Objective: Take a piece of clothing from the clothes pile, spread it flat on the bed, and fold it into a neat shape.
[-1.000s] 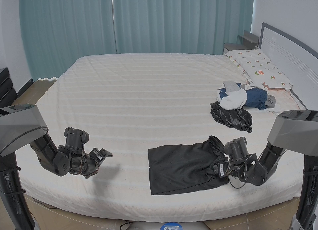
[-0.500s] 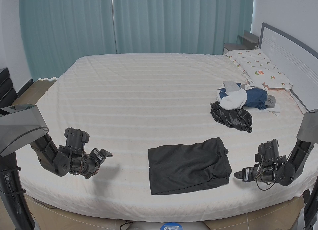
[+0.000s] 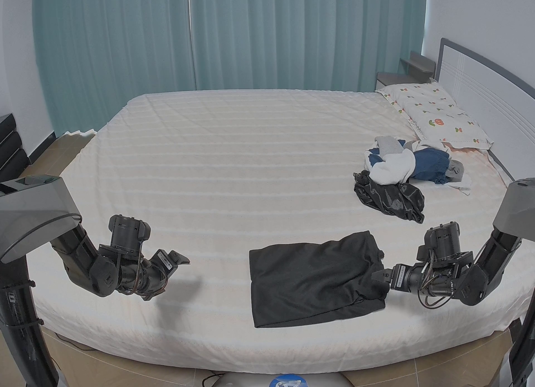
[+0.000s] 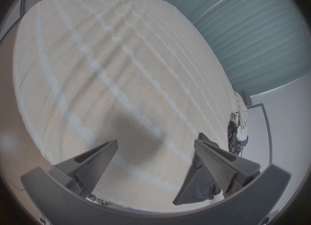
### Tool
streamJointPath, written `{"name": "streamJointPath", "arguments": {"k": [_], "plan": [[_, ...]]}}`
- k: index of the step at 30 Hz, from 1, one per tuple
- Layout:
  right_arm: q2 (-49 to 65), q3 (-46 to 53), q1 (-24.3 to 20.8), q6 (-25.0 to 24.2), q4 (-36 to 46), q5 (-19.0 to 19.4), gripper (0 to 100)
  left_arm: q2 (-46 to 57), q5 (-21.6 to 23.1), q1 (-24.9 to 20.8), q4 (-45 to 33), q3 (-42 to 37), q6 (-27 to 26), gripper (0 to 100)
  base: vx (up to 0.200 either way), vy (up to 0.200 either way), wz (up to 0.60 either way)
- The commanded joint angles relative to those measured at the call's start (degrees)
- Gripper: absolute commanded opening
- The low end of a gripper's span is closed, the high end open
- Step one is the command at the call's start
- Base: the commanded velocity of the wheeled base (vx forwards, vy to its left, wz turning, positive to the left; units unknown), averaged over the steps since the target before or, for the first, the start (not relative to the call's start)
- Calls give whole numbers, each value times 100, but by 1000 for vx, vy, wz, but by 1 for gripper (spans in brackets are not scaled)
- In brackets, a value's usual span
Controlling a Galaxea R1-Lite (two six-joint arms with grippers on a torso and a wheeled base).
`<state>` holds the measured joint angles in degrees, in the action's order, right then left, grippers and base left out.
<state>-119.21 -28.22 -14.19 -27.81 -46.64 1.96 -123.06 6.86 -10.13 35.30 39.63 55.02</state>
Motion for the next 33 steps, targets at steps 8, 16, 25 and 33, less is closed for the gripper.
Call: {"name": "streamJointPath", "arguments": {"k": [8,16,25,33], "plan": [[-972,-386,-66,-304,-126,305,0,-7,-1,2,3,9,0,100,0,0,0],[-709,-17,92,-243,-275,243,0,-7,-1,2,3,9,0,100,0,0,0],[-621,256,268,-137,-275,252,0,-7,-10,2,3,9,9,100,0,0,0],[-621,370,356,162,-205,252,0,-7,-18,2,3,18,18,100,0,0,0]]}}
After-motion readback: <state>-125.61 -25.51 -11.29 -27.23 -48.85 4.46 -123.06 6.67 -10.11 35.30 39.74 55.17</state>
